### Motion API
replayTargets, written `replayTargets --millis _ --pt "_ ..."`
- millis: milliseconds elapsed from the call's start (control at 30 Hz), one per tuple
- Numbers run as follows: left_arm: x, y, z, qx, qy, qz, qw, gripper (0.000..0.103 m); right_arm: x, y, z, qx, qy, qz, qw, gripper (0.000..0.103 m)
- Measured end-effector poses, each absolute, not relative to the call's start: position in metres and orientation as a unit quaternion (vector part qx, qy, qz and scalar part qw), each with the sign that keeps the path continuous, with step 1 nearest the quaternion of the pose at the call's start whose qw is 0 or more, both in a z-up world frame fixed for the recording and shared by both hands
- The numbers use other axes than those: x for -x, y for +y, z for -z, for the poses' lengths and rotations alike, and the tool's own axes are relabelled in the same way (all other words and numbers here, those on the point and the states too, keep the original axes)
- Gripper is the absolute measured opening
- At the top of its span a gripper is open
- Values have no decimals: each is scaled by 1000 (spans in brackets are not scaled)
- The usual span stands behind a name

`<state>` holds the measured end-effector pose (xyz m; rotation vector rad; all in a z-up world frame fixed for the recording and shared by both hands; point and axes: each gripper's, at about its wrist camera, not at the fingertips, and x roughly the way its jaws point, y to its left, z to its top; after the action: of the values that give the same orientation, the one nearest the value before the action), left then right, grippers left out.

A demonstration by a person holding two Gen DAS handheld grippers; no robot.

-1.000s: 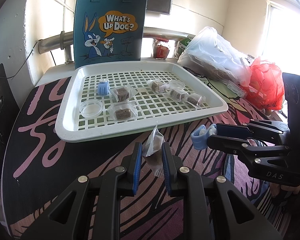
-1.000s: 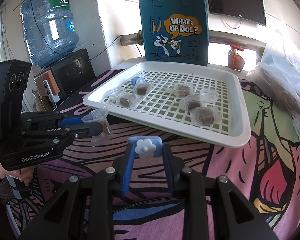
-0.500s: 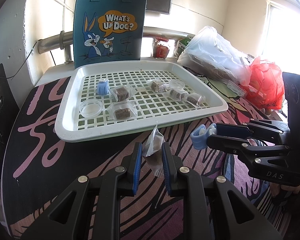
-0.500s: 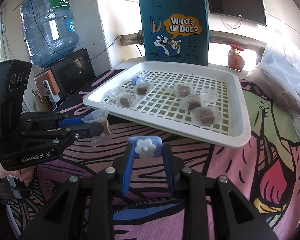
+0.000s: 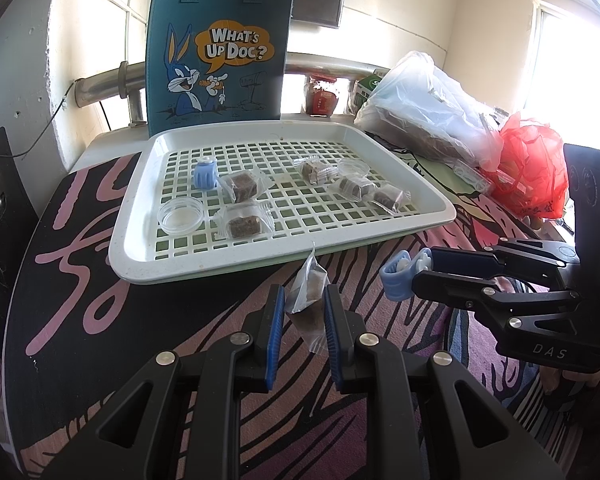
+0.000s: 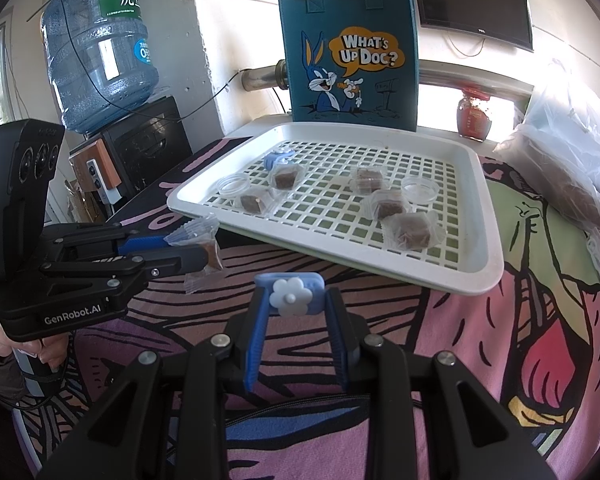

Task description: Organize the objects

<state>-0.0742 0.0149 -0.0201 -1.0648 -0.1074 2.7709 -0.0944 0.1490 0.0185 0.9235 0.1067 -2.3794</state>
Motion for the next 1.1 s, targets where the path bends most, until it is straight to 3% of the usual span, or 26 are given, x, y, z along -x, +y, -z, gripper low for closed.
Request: replayTargets --millis 1100 --pt "74 17 23 359 -36 -928 87 18 94 149 -18 -348 39 890 292 28"
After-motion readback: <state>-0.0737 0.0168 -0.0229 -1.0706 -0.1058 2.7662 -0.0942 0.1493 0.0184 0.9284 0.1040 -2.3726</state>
